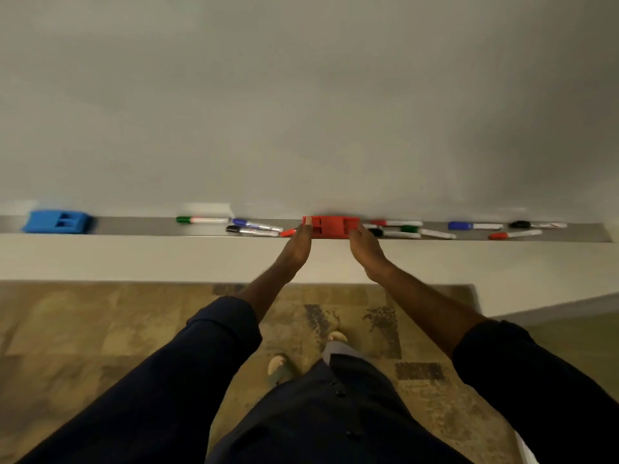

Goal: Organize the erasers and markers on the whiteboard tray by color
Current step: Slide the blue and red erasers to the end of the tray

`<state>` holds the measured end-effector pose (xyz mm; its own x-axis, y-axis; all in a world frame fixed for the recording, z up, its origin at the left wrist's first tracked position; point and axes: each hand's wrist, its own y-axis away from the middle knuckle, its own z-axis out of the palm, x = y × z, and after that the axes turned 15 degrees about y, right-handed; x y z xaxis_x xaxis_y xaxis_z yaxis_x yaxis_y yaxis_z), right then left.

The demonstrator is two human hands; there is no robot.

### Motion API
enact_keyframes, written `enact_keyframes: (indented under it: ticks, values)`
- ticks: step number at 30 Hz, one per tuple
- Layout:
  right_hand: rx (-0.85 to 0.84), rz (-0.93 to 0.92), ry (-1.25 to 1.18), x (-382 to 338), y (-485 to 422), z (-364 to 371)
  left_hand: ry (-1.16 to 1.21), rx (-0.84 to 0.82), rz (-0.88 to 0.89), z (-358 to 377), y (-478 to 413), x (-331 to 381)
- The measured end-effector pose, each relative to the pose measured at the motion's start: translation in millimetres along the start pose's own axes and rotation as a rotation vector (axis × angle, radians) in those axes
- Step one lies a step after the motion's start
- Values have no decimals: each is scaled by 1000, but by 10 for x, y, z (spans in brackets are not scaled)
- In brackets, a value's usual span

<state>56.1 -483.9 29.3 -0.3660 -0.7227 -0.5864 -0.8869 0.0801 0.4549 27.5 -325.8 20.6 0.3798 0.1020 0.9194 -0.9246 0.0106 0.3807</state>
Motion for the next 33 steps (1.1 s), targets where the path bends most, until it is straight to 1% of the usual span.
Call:
enact_keyframes:
  ticks: [2, 4, 7, 9, 11, 15, 18, 21, 25, 28, 33]
  values:
    - [-64, -12, -15, -198, 27, 260, -24, 37, 27, -352, 57, -13]
    - [-113, -39, -31, -390, 36, 497, -13, 92, -29, -684, 103, -29]
    - [-169, -89, -44, -677, 26, 802, -10, 195, -67, -1107, 162, -38]
    - [-207, -142, -66, -856, 21, 968, 14, 265, -61, -1307, 243, 4]
    - [-247, -184, -70, -1004, 50, 1118, 8, 337, -14, -1505, 302, 20]
    - [-324, -207, -47, -1245, 107, 1398, 23, 399, -100, -1813, 466, 28]
    - [-406, -221, -47, -1473, 135, 1582, 30, 401, -112, -2110, 527, 13]
    - [-465, -211, -44, -1732, 129, 1777, 45, 462, -140, -2434, 532, 78]
    - [-516, -224, -31, -2135, 146, 2092, 21, 501, -196, -2946, 511, 204]
    - [-537, -167, -56, -2432, 146, 2373, -4, 487, -213, -3374, 466, 232]
    - [-553, -108, -117, -2910, 146, 2829, -55, 460, -175, -4070, 365, 277]
